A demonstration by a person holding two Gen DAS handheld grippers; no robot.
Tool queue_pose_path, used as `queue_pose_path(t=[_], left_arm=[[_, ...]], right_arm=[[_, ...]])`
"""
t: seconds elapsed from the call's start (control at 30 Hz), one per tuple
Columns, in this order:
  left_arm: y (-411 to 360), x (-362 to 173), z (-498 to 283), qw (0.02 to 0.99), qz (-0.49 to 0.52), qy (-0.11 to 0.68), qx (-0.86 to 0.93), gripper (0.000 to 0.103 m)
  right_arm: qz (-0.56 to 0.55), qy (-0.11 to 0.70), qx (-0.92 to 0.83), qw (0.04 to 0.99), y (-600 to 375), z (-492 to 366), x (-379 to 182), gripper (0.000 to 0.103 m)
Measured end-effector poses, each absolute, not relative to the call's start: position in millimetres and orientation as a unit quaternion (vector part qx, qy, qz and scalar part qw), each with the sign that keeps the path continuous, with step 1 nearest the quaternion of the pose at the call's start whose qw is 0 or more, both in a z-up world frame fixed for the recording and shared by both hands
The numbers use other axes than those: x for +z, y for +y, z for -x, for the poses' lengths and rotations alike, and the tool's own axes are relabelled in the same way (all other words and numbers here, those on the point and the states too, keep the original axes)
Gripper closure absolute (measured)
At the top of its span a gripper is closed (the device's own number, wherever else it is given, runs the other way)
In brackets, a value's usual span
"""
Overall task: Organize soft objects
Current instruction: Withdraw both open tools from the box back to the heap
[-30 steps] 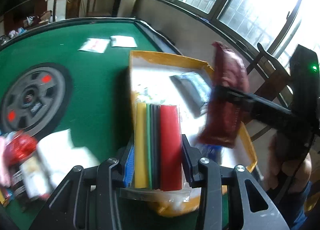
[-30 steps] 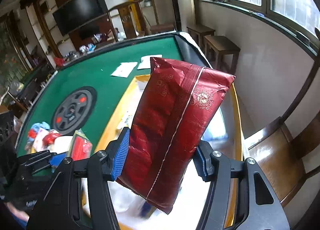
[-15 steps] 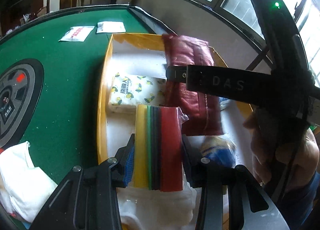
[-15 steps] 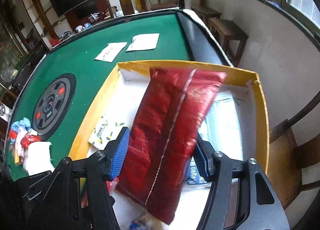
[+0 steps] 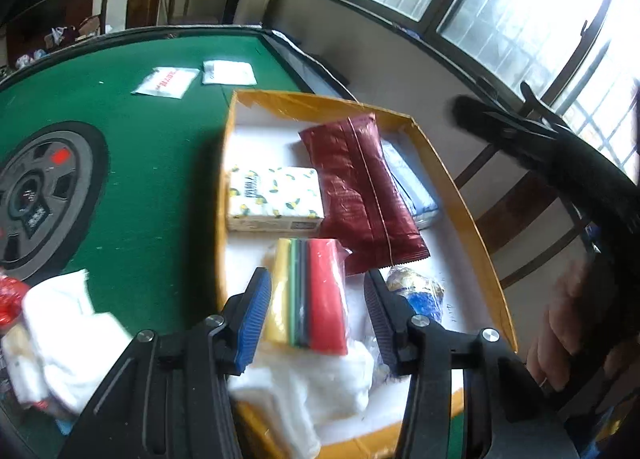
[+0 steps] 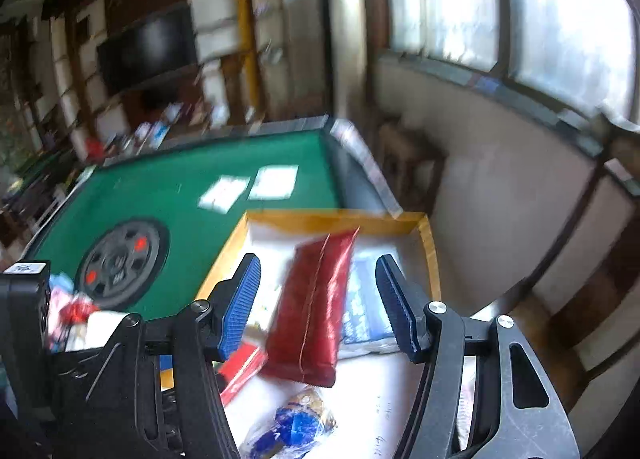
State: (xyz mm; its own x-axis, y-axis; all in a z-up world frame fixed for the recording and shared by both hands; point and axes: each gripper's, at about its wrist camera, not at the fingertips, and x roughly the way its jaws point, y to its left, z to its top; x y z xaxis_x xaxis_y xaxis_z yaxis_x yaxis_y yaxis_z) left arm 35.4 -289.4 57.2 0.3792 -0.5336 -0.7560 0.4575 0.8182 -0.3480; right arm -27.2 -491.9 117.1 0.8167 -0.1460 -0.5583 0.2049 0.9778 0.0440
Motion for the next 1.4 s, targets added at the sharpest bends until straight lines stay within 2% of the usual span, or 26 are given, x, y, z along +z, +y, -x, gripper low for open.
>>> queue_pose_path(t=[0.07, 0.37, 0.6, 0.73, 0.83, 0.93, 1.1, 1.17, 1.23, 1.3, 1.4], left_arm=[[-280, 62, -33, 0.833, 0.045, 0.465, -0.297, 0.054], [-196, 79, -11, 0.858, 0.074, 0.435, -0.263, 0.054], [-92, 85, 6, 0.895, 0.087, 0.396, -0.187, 0.054], [-17, 79, 8, 0.903, 0.127, 0.39, -0.128, 0.054], [25, 68, 2, 0.901, 0.154, 0.395, -0.088, 0.045], [61, 51, -9, 0.893, 0.199, 0.402, -0.046, 0.045], [77, 30, -21, 0.873, 0.25, 0.417, -0.041, 0.045], [75, 26, -24, 0.871, 0.248, 0.423, -0.037, 0.045], [76, 26, -25, 0.872, 0.246, 0.422, -0.034, 0.045], [76, 25, -25, 0.871, 0.248, 0.424, -0.03, 0.045], [84, 22, -25, 0.862, 0.265, 0.431, -0.033, 0.045]], right_arm=[[-0.055, 0.25, -0.084, 0.963, -479, 44, 125, 0.043], [-0.08, 0.264, 0.016, 0.961, -406, 46, 113, 0.043], [-0.121, 0.341, 0.116, 0.925, -351, 16, 78, 0.043], [-0.125, 0.383, 0.136, 0.905, -320, -6, 48, 0.043], [-0.118, 0.413, 0.125, 0.895, -313, -20, 27, 0.043], [-0.135, 0.441, 0.115, 0.88, -315, -27, 16, 0.043], [-0.146, 0.471, 0.134, 0.86, -305, -36, 3, 0.043], [-0.144, 0.481, 0.134, 0.854, -302, -38, -1, 0.056], [-0.14, 0.489, 0.127, 0.852, -302, -38, -5, 0.078], [-0.165, 0.482, 0.126, 0.851, -311, -36, -6, 0.084], [-0.173, 0.439, 0.115, 0.874, -323, -30, 6, 0.085]])
